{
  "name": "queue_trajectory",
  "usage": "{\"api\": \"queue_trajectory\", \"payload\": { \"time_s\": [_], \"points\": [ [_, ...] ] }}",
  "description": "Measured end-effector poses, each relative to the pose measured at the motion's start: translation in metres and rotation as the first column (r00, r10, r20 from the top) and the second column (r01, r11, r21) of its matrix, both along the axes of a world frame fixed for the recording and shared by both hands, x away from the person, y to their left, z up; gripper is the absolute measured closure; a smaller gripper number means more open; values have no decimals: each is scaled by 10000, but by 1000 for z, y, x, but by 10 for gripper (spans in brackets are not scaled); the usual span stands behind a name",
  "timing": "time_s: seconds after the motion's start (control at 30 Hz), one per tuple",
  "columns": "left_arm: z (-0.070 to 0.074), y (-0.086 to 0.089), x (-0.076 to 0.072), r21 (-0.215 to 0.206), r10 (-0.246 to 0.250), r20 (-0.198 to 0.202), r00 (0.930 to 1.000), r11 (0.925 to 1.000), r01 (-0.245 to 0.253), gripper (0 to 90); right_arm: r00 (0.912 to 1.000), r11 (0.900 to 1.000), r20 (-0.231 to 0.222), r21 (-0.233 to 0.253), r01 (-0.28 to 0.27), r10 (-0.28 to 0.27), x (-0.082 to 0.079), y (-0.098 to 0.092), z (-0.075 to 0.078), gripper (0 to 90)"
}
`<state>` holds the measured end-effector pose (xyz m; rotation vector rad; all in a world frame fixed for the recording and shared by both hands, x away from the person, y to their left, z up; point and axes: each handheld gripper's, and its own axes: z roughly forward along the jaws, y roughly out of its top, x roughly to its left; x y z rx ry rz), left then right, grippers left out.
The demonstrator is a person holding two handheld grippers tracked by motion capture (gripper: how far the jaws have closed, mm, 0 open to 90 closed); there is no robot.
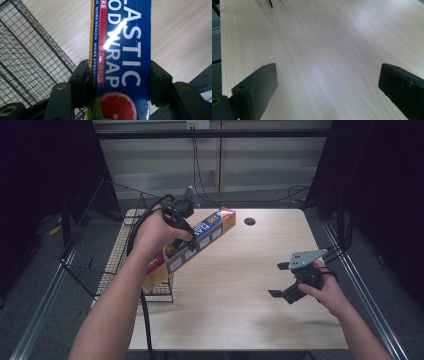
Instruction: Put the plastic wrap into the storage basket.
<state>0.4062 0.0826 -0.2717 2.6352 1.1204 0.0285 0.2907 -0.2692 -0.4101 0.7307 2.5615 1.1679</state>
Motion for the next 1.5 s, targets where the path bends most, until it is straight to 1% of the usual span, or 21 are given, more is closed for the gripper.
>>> {"api": "queue_trajectory", "payload": {
  "time_s": [0.03, 0.07, 0.13, 0.17, 0.23, 0.33, 0.4, 0.43, 0.6, 0.67, 0.7, 0.73, 0.83, 0.9, 1.0, 1.07, 1.1, 1.23, 1.37, 1.4, 1.5],
  "points": [
    [1, 1, 0, 79, 13, -19, 10000, 10000, -13, 446, 10000, 10000, -12, 7, -10, 10, 0, 0, 0, 23],
    [1, 2, 1, 79, 66, 28, 10000, 9999, -66, 446, 10000, 10000, -23, -9, -28, 28, 0, 0, 0, 24],
    [2, 5, 2, 4, 211, -84, 9997, 9998, -211, 446, 10000, 10000, -4, -43, -29, 29, 0, 1, 0, 24],
    [2, 5, 2, 4, 211, -84, 9997, 9998, -211, 446, 10000, 10000, -10, -50, -35, 35, -1, 1, 0, 24],
    [4, 9, 3, -2, 367, 9, 9993, 9993, -367, 446, 10000, 10000, -21, -52, -21, 21, -1, 1, -1, 24],
    [7, 12, 5, 101, 435, -53, 9990, 9990, -435, 447, 9999, 9999, -45, -36, -101, 101, 0, 2, -1, 24],
    [8, 14, 5, 112, 542, -14, 9985, 9985, -542, 446, 9999, 9999, -32, -37, -97, 97, 0, 2, -1, 24],
    [9, 15, 6, 52, 668, -75, 9977, 9978, -668, 446, 9999, 9999, -65, -58, -94, 94, 0, 2, -1, 24],
    [12, 22, 9, 87, 849, -6, 9964, 9963, -849, 446, 9999, 9998, -83, -117, -135, 134, -1, 3, -2, 24],
    [13, 25, 11, 148, 822, -46, 9966, 9965, -821, 446, 9999, 9999, -101, -98, -131, 130, 0, 3, -2, 25],
    [13, 26, 11, 105, 887, -42, 9961, 9960, -886, 446, 9999, 9999, -107, -94, -122, 121, 0, 3, -2, 24],
    [14, 27, 11, 170, 853, -59, 9963, 9962, -852, 446, 9999, 9999, -106, -101, -110, 109, 0, 3, -2, 24],
    [14, 29, 12, 36, 957, -60, 9954, 9954, -957, 446, 9999, 9999, -91, -84, -146, 145, 1, 2, -3, 24],
    [15, 32, 14, 21, 979, -84, 9952, 9952, -978, 446, 9998, 9998, -115, -100, -142, 141, 1, 3, -3, 24],
    [16, 34, 15, 14, 1114, -67, 9937, 9938, -1114, 446, 9998, 9998, -136, -98, -143, 142, 1, 3, -4, 24],
    [16, 35, 16, 41, 1162, -88, 9932, 9932, -1162, 447, 9998, 9998, -117, -105, -161, 159, 1, 3, -4, 24],
    [16, 36, 16, 46, 1189, -158, 9928, 9929, -1189, 446, 9998, 9998, -114, -111, -154, 153, 1, 3, -4, 24],
    [18, 41, 18, -7, 1337, -167, 9909, 9910, -1338, 446, 9998, 9998, -121, -101, -181, 180, 1, 3, -5, 24],
    [19, 47, 19, -24, 1587, -150, 9872, 9873, -1587, 446, 9998, 9998, -127, -102, -145, 144, 1, 3, -4, 25],
    [20, 48, 19, 10, 1556, -213, 9876, 9878, -1557, 446, 9998, 9999, -122, -104, -137, 136, 1, 3, -4, 24],
    [21, 53, 19, -43, 1725, -185, 9848, 9850, -1726, 446, 9997, 9998, -136, -101, -181, 179, 1, 3, -5, 24]
  ]
}}
